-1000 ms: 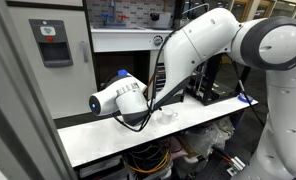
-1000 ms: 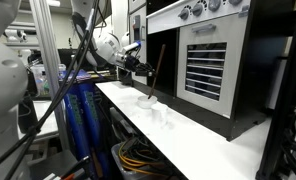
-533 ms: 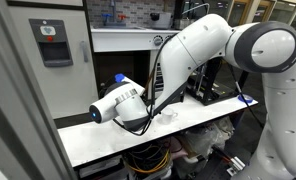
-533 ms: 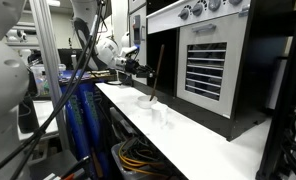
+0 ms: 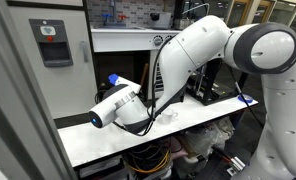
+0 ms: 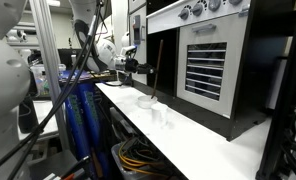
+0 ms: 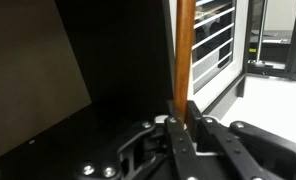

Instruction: Use the brown spoon to stir the contents in the white bowl

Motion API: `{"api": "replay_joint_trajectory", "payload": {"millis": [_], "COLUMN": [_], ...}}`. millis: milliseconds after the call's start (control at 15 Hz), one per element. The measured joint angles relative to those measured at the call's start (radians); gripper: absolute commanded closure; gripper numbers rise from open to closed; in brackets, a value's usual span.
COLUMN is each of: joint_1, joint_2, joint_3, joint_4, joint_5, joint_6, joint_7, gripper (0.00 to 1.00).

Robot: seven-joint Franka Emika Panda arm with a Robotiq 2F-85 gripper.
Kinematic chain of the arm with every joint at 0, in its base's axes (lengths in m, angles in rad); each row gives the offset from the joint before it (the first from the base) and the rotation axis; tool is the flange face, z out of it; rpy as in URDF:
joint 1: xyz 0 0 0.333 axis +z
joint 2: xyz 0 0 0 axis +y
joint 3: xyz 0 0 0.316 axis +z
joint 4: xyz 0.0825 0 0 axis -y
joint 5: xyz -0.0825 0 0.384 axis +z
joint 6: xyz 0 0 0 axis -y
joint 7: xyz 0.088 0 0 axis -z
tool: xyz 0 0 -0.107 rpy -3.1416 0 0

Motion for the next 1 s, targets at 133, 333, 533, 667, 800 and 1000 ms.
{"api": "replay_joint_trajectory", "payload": {"millis": [133, 333, 533, 667, 800, 1000], "joint_1": [0.007, 0.016, 0.021, 0.021, 0.021, 0.021], "joint_2": [0.002, 0.009, 0.025, 0.034, 0.043, 0.053], "joint_3": [0.0, 0.0, 0.0, 0.0, 0.0, -0.001], "joint_4": [0.0, 0.0, 0.0, 0.0, 0.0, 0.0], "joint_5": [-0.013, -0.019, -0.02, -0.02, -0.02, -0.02], "joint_6": [0.0, 0.0, 0.0, 0.0, 0.0, 0.0], "joint_7": [-0.017, -0.038, -0.045, -0.05, -0.055, -0.064], "gripper": [0.97, 0.97, 0.97, 0.97, 0.97, 0.97]}}
